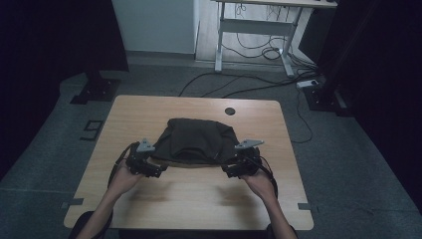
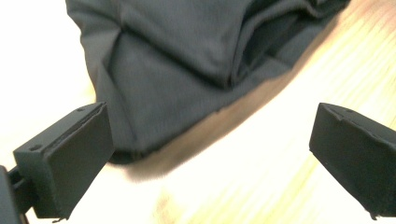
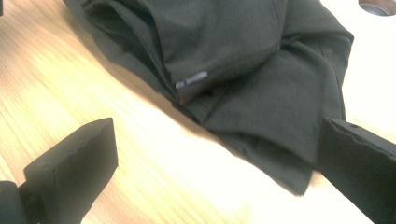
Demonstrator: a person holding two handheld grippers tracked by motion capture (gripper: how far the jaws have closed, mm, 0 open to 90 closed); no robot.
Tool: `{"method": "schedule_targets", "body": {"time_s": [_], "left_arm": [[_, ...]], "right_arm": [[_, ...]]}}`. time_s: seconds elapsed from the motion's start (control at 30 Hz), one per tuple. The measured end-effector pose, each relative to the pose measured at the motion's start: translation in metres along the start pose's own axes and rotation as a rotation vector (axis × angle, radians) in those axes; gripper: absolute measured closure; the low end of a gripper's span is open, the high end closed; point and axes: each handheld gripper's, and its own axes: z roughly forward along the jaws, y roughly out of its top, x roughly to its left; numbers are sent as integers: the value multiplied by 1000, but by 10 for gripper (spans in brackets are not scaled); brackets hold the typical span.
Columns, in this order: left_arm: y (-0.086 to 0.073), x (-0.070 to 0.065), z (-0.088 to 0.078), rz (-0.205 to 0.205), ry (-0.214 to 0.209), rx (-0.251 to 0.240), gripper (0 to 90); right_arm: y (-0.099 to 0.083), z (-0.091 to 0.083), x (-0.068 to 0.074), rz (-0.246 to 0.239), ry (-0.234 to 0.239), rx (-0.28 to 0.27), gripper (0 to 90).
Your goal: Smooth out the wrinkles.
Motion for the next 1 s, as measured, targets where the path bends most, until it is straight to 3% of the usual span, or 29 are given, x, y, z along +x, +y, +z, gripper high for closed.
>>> {"method": "schedule_targets", "body": {"time_s": [0.2, 0.33, 0.57, 0.63, 0.7, 1.0], "left_arm": [[-21, -3, 3, -9, -2, 21, 0], [-40, -3, 8, -39, -13, 45, 0], [-52, -10, 20, -35, -20, 86, 0], [-53, -11, 21, -22, -13, 76, 0], [-53, -11, 21, -27, -11, 76, 0], [-53, -11, 21, -27, -10, 76, 0]], "right_arm": [[-21, -3, 0, -5, -16, 12, 0], [-44, 0, 1, -9, -32, 46, 0], [-72, 15, -3, 27, -50, 97, 0], [-76, 18, -4, 29, -53, 105, 0], [-81, 20, -4, 38, -81, 58, 0], [-83, 21, -2, 43, -87, 32, 0]]}}
